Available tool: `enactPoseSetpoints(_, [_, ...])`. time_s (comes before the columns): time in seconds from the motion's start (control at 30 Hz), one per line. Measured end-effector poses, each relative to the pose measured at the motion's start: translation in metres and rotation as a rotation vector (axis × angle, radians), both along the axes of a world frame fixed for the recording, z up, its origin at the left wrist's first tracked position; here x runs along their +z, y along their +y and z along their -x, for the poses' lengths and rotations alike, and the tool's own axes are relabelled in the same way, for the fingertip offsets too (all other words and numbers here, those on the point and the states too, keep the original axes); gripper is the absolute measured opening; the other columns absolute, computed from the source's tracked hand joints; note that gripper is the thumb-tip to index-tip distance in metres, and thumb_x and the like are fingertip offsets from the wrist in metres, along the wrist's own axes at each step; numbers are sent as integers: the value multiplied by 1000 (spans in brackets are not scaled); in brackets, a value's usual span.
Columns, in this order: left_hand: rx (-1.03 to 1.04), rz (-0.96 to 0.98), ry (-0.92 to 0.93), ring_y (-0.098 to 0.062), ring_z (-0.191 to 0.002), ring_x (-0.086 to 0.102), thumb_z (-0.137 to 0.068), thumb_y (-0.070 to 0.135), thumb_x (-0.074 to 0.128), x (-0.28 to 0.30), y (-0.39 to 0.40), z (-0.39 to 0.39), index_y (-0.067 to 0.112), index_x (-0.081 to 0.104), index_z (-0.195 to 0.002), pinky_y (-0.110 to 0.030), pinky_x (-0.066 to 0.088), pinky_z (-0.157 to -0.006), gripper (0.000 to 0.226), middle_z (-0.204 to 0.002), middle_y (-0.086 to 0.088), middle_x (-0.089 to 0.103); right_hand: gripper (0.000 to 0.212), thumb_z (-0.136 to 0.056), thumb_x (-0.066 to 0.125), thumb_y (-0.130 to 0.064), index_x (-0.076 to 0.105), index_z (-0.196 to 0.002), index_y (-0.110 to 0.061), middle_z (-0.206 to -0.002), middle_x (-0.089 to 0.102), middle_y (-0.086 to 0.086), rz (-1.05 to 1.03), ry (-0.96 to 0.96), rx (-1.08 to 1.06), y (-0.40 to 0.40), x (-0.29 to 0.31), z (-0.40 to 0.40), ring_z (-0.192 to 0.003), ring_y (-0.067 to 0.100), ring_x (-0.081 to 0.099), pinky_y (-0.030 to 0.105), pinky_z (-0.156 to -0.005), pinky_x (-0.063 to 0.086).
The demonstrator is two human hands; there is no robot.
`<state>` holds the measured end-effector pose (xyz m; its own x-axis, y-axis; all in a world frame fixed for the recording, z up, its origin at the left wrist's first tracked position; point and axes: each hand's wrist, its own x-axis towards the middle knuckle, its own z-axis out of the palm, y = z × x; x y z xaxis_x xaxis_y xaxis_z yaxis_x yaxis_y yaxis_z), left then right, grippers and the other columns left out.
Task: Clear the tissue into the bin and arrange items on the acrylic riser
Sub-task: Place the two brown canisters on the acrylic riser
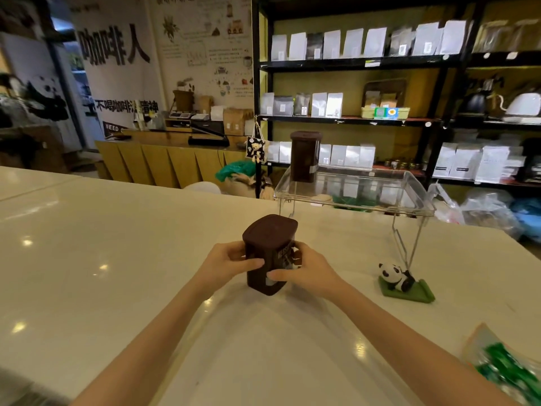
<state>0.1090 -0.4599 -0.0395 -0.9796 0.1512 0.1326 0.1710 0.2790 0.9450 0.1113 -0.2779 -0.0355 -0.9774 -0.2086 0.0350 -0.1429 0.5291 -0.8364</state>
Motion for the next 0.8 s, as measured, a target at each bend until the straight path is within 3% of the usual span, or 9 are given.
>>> enactPoseSetpoints(0.17, [49,11,35,-15,-91,69,-75,12,71,14,4,-5,8,63,-115,-13,57,-61,41,-95,-3,71,82,-61,80,-39,43,-131,-14,-121,60,1,-21,-7,31,8,16,0,-109,19,57,33,-91,51])
enactPoseSetpoints(0.27, [64,43,102,-4,-79,66,-74,15,72,39,9,-10,15,62,-115,-11,56,-56,42,-92,2,70,70,-65,78,-37,49,-126,-17,-110,62,-3,-23,20,71,13,37,-3,-103,18,59,29,-85,51])
enactPoseSetpoints(0.37, [46,59,172,5,-64,67,-73,17,72,68,14,-14,29,59,-107,-10,54,-50,39,-68,23,70,64,-66,77,-38,52,-123,-19,-105,65,-4,-5,62,92,22,62,-3,-97,14,62,21,-77,50])
enactPoseSetpoints(0.43, [34,40,214,9,-59,66,-72,16,72,87,18,-11,32,59,-103,-10,53,-48,37,-65,23,68,58,-67,77,-37,53,-118,-25,-104,67,-6,8,112,103,29,80,-2,-94,9,64,18,-75,50])
enactPoseSetpoints(0.57, [20,5,263,4,-63,67,-71,16,74,117,29,1,21,65,-106,-11,54,-48,37,-73,18,68,34,-69,76,-32,53,-94,-38,-90,64,-18,21,175,94,41,113,4,-87,1,61,14,-70,46])
enactPoseSetpoints(0.63, [6,-10,290,1,-65,69,-70,16,74,130,36,14,18,66,-108,-13,55,-49,39,-74,16,70,32,-69,76,-28,52,-87,-41,-91,64,-17,55,198,67,47,126,15,-88,1,61,15,-70,45])
enactPoseSetpoints(0.7, [-2,-17,315,-3,-71,70,-70,17,74,140,43,27,17,65,-111,-16,58,-52,41,-78,13,70,37,-69,76,-29,53,-98,-32,-99,64,-11,79,216,28,54,136,26,-90,6,61,14,-68,46])
enactPoseSetpoints(0.8, [-4,-31,356,-3,-76,68,-70,20,75,152,58,50,18,64,-109,-14,57,-53,41,-80,11,68,57,-72,74,-27,45,-121,-22,-95,60,-10,130,232,-42,61,146,43,-80,-1,58,5,-50,45])
